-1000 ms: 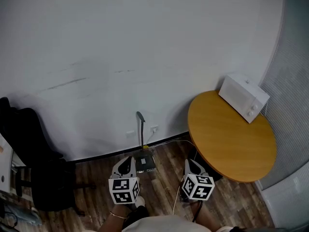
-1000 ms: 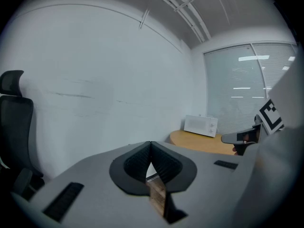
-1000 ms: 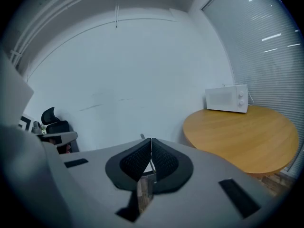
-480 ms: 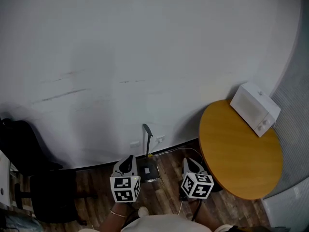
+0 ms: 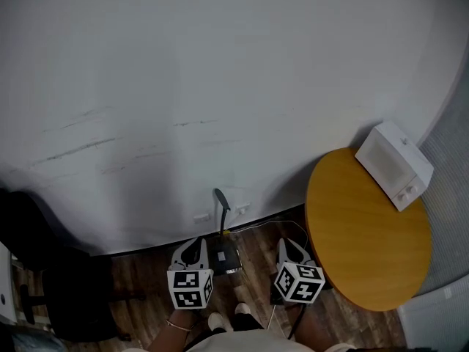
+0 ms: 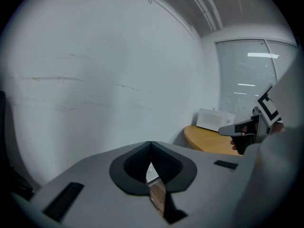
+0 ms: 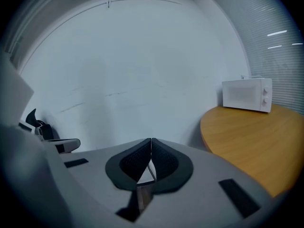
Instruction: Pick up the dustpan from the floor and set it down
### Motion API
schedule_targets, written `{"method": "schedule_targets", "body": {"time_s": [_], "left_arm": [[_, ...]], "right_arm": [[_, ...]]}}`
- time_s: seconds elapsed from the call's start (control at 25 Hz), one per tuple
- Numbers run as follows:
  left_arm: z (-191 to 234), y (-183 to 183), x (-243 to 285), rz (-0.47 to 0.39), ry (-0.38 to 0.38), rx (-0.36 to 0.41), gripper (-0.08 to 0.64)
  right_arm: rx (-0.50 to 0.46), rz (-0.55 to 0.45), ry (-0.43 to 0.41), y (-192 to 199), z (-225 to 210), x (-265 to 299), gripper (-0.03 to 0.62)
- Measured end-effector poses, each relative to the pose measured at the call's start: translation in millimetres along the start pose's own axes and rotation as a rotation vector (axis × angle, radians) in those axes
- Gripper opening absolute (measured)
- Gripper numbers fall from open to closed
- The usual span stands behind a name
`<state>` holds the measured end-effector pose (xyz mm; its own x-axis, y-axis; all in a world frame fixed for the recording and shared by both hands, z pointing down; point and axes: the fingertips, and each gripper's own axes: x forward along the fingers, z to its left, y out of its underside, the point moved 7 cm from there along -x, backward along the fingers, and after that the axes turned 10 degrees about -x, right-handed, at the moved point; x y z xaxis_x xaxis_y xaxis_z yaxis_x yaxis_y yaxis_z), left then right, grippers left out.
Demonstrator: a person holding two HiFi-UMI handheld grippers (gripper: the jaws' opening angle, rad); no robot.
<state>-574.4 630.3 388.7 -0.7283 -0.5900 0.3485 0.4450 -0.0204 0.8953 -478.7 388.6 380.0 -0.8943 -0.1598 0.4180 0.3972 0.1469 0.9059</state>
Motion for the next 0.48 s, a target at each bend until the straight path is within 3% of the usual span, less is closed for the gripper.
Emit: {"method": "schedule_targets", "body": {"time_s": [0.48], "left_arm": [[-4.3, 36.5, 46.8, 0.112, -0.006, 0.020, 0.017]], "right_arm": [[0.003, 0.102, -0.026, 36.9, -11.9, 49.0, 0.032]]}}
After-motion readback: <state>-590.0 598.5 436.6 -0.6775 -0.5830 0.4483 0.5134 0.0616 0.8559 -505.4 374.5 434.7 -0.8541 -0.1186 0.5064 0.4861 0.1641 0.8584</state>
